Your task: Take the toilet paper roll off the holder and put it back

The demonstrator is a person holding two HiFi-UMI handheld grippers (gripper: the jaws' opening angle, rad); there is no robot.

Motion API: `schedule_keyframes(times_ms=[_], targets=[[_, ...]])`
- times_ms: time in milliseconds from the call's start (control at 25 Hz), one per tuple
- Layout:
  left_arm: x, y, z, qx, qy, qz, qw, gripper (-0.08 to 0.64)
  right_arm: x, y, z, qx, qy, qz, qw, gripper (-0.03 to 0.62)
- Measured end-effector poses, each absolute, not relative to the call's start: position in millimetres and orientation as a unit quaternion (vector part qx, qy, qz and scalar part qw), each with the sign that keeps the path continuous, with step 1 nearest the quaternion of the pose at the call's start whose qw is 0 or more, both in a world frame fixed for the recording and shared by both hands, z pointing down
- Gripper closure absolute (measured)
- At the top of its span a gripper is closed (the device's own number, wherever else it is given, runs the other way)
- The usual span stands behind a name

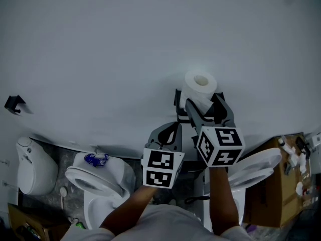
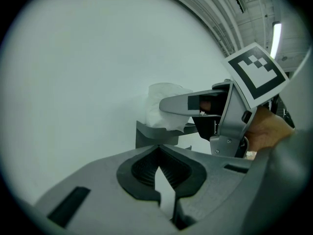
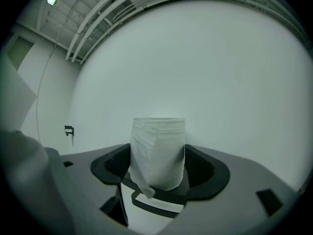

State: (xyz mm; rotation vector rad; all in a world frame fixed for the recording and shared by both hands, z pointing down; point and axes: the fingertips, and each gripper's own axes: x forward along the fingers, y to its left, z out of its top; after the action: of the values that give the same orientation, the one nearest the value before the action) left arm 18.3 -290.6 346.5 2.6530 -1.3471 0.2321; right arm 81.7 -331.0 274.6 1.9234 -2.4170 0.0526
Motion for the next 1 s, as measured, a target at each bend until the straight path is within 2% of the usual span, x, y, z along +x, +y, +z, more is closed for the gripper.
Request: schedule_keyframes(times_ms=[400,600,1000], targets=[[29,-283,343,0.880,-0.462,0.069,0.083,0.555,91,-313,285,0.604,-0.796,0.023,0.033,0.256],[34,-276,344,0.876,-0.471,0.071,0.081,0.555,99,-301,290,0.601,-0.799,0.018,0.034,0.334],[45,-258,342,0.870,-0.483,0.069,0.079,0.555,104,-273,306,0.588,-0.808,0.019,0.041,0.425]])
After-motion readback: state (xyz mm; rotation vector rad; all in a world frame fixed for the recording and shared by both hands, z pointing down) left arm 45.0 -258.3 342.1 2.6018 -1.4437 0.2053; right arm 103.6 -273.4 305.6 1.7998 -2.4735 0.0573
